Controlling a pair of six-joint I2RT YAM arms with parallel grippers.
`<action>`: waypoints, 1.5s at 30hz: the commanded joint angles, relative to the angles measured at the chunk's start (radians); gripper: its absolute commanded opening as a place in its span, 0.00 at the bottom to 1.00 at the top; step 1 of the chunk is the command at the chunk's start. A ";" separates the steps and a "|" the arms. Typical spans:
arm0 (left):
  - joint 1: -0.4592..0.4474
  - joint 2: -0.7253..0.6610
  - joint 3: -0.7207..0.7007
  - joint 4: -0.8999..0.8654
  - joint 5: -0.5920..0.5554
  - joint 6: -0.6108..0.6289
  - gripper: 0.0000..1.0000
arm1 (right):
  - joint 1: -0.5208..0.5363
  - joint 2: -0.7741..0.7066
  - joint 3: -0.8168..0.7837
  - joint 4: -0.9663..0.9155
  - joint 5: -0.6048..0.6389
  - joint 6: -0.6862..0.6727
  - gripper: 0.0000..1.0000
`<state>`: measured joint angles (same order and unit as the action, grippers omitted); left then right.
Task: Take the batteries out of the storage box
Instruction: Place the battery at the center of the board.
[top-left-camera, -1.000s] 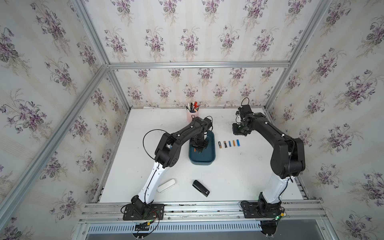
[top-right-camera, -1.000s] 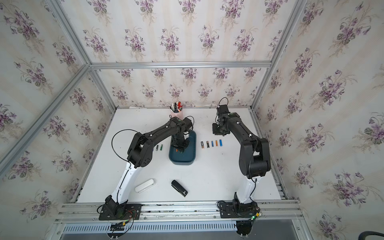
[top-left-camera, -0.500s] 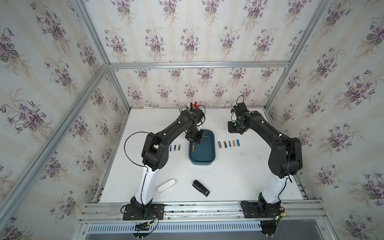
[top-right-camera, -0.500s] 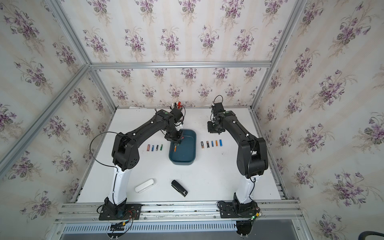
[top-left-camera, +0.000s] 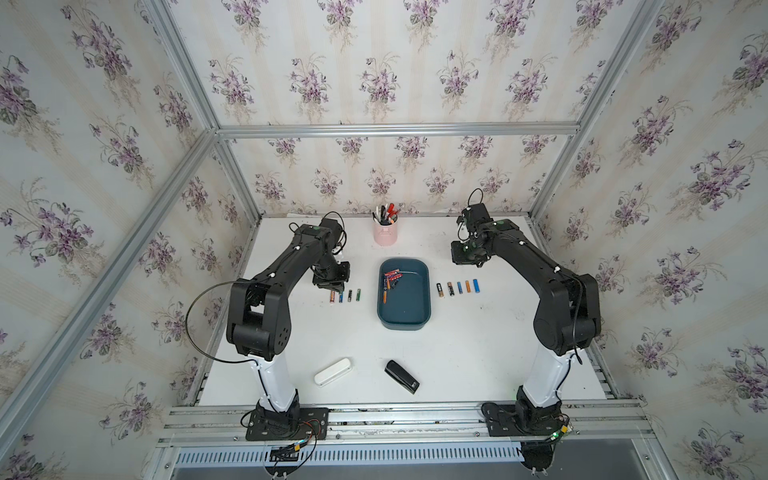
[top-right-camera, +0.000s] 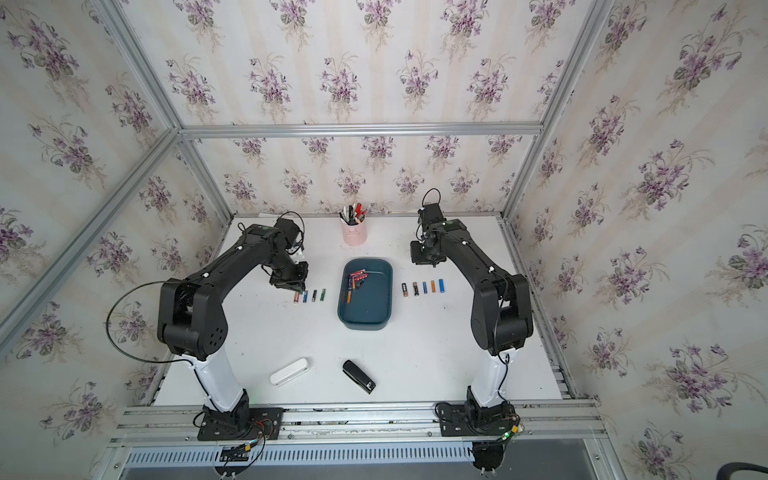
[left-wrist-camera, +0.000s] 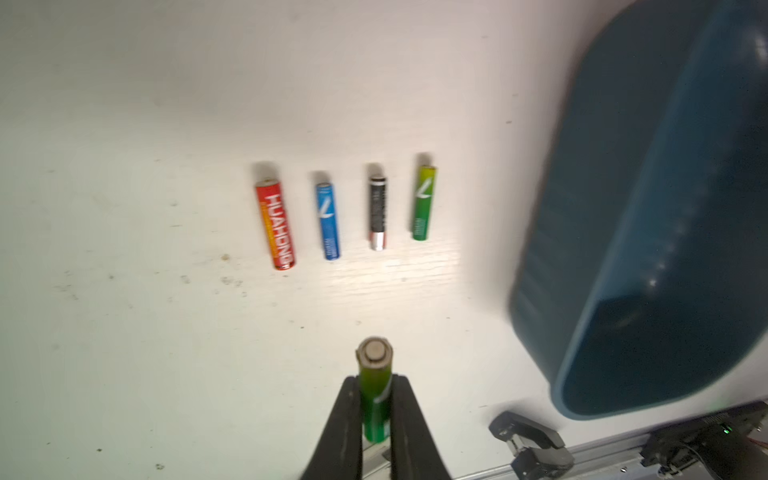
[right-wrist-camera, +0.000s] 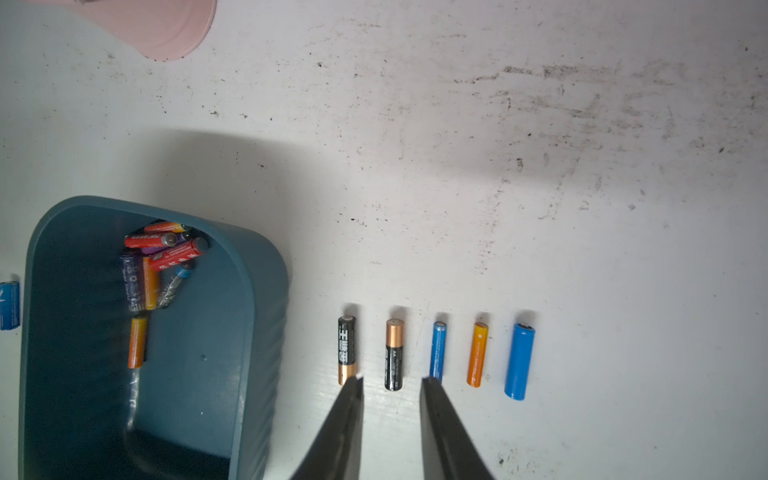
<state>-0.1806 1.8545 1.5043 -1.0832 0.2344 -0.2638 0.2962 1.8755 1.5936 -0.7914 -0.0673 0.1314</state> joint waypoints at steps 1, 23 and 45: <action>0.047 -0.008 -0.048 0.049 -0.028 0.050 0.16 | 0.003 0.010 0.012 -0.025 0.012 0.008 0.29; 0.130 0.192 -0.009 0.087 -0.053 0.113 0.16 | 0.006 0.027 0.076 -0.085 0.063 0.001 0.30; 0.127 0.204 -0.027 0.092 -0.104 0.105 0.25 | 0.008 0.037 0.065 -0.075 0.055 0.003 0.30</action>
<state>-0.0540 2.0647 1.4723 -0.9779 0.1497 -0.1646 0.3019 1.9064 1.6547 -0.8589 -0.0162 0.1337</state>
